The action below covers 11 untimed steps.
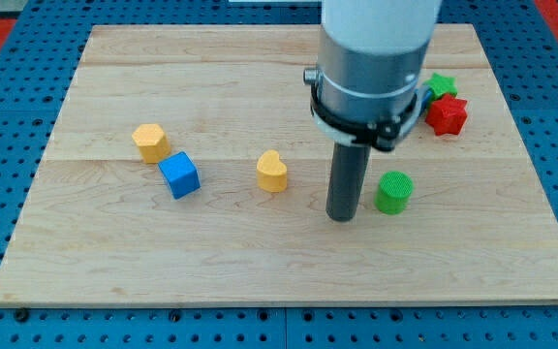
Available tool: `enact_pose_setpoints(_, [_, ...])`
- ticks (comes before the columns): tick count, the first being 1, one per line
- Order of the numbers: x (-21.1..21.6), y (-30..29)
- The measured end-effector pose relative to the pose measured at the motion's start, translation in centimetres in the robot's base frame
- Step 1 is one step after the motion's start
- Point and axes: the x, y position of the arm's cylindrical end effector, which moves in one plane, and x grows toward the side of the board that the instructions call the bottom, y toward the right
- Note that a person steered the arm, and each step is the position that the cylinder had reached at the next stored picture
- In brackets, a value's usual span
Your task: Place the green circle to the bottom of the red star
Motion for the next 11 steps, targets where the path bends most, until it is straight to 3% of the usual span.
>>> enact_pose_setpoints(3, [-3.7,2.8])
enact_pose_setpoints(4, [2.2,3.1])
enact_pose_setpoints(6, [-3.8,3.7])
enact_pose_setpoints(9, [-2.8,9.1])
enact_pose_setpoints(11, [-4.2,13.2])
